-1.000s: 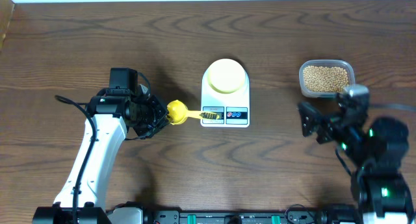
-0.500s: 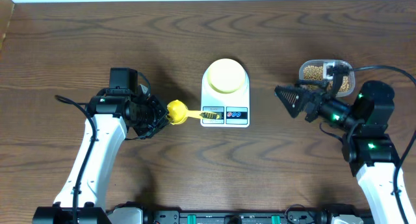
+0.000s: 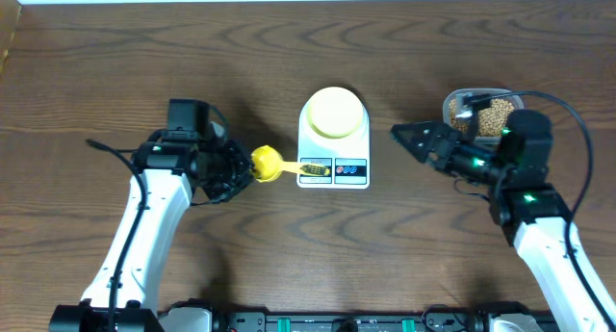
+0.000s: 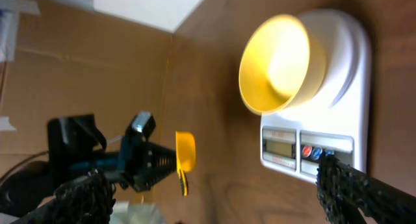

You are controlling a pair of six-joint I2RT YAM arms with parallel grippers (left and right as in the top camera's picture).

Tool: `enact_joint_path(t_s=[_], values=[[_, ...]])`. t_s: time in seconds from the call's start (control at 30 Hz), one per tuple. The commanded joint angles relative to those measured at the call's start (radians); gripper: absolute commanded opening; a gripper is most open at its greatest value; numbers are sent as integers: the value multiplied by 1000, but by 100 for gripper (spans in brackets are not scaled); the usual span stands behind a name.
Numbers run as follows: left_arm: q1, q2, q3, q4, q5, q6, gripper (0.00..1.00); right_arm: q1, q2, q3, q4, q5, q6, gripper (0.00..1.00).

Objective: Scoop item into bowl and weigh 50g on scale
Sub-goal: 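Move the right gripper to the scoop handle near the left gripper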

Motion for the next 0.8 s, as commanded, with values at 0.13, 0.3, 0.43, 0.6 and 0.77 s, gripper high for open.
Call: enact_joint_path(t_s=[0.13, 0.3, 0.43, 0.6, 0.77], values=[[-136, -9, -5, 87, 0, 7, 7, 116, 83, 19, 0, -16, 23, 96], [-200, -9, -5, 151, 0, 6, 7, 173, 114, 19, 0, -17, 21, 95], [-234, -9, -5, 192, -7, 6, 7, 222, 121, 19, 5, -16, 18, 95], [-257, -9, -5, 206, -79, -62, 7, 275, 121, 19, 23, -13, 18, 94], [-273, -9, -5, 210, -90, -157, 7, 308, 122, 19, 23, 6, 10, 93]])
